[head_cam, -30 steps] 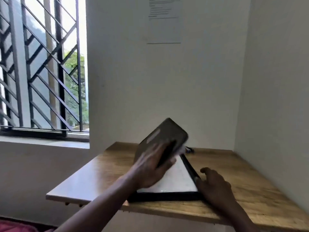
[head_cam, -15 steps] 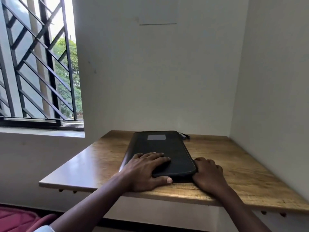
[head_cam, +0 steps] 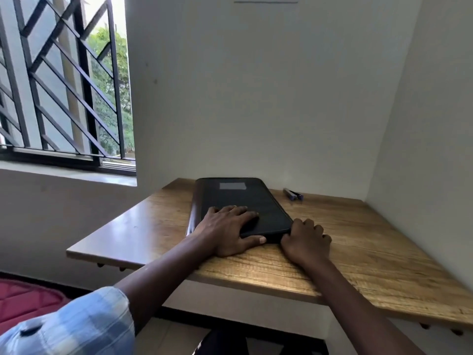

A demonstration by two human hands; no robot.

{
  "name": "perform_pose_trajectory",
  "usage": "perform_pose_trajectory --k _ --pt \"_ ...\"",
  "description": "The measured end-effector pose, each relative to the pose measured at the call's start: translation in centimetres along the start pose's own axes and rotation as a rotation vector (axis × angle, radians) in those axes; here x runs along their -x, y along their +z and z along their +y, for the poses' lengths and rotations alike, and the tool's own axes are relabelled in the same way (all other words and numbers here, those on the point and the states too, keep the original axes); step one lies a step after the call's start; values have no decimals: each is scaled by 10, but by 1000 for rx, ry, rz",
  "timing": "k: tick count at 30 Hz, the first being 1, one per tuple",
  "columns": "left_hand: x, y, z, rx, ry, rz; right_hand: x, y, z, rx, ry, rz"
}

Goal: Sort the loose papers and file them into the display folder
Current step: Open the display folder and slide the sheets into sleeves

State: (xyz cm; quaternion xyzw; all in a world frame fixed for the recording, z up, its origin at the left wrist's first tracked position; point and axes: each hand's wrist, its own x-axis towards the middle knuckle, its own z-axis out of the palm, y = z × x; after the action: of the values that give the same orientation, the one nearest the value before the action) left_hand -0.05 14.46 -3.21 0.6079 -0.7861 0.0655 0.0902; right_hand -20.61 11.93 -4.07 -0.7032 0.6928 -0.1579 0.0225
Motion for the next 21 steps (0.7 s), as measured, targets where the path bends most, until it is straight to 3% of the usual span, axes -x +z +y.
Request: perform_pose_trajectory --k 4,7,9,13,17,21 --pt "1 -3 -2 46 21 -5 6 -1 -1 33 -20 46" --pt "6 -16 -16 297 30 39 14 -2 0 12 -122 203" --pt "8 -22 -36 448 -10 86 20 -3 -2 -104 -330 330" --pt "14 -18 -79 298 -119 183 31 -6 -28 -228 -831 345" --pt "25 -4 -97 415 -128 184 37 0 -66 -36 -1228 300" --pt "28 4 -100 496 -125 210 30 -2 -98 258 -1498 418"
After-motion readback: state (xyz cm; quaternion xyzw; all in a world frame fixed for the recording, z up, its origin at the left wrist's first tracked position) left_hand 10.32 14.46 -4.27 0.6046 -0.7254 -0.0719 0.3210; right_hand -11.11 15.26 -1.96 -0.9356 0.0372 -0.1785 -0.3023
